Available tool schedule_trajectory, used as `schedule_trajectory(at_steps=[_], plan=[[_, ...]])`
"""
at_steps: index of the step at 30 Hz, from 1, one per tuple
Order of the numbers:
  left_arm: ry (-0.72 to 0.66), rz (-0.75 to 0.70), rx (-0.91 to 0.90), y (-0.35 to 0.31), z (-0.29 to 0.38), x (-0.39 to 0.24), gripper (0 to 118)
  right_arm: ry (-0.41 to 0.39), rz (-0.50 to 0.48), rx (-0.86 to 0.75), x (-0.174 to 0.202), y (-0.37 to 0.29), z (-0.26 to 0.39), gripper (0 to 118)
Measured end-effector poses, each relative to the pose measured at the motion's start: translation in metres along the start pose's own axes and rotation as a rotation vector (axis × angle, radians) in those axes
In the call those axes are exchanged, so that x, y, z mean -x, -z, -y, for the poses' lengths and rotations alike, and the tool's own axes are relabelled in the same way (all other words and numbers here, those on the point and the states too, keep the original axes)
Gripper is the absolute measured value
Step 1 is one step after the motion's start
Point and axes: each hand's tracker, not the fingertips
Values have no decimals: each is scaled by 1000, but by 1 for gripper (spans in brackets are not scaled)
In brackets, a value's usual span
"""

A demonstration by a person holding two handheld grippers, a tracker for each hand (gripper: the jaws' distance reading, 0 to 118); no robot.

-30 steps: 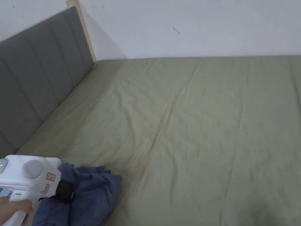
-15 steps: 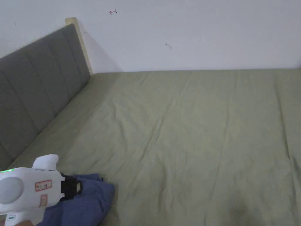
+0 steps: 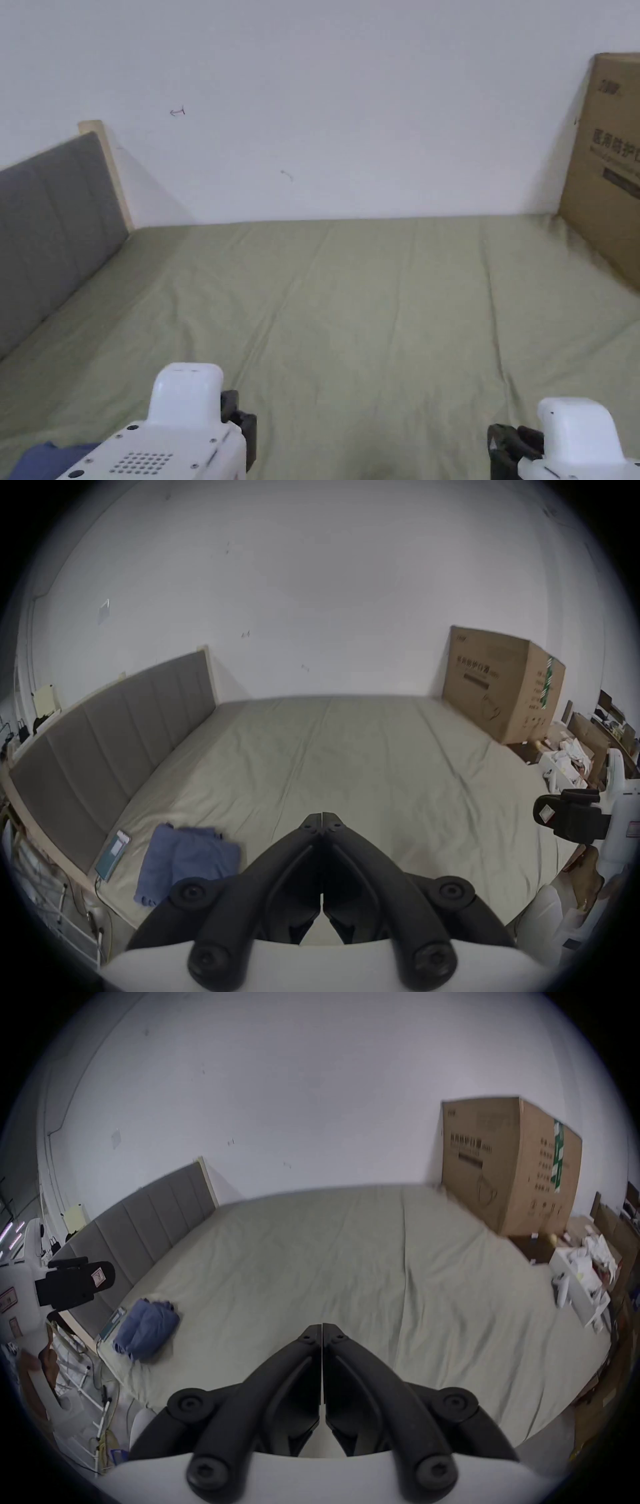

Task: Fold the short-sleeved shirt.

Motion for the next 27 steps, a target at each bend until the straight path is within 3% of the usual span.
schedule_trajectory(at_steps=[2, 5, 6, 7, 8, 9, 10, 11, 15, 18, 20, 27], plan=[[65, -25, -30, -7, -7, -9, 0, -12, 4, -38, 5, -7, -8, 1], [6, 1, -85, -25, -20, -15, 0, -33, 17, -106, 11, -19, -20, 1], [-18, 5, -116, -31, -24, -15, 10, -34, 27, -130, 13, -23, -25, 3], [-16, 9, -135, -37, -29, -18, 27, -37, 37, -161, 15, -28, -29, 9], [-21, -5, -153, -40, -32, -19, 54, -42, 45, -189, 16, -32, -32, 25], [-30, -19, -172, -43, -36, -20, 93, -39, 43, -219, 18, -37, -37, 56], [-15, -27, -184, -45, -38, -20, 112, -47, 47, -230, 20, -40, -41, 79], [-21, -23, -200, -48, -41, -22, 116, -55, 50, -238, 22, -43, -44, 91], [-58, 3, -259, -71, -54, -27, 114, -84, 73, -324, 31, -63, -56, 97], [-91, 156, -278, -81, -71, -24, 114, -86, 73, -376, 34, -75, -68, 105], [-68, 130, -307, -85, -76, -28, 114, -82, 93, -399, 37, -81, -72, 111], [49, -95, -280, -81, -75, -51, 114, -71, 138, -405, 35, -81, -77, 111]])
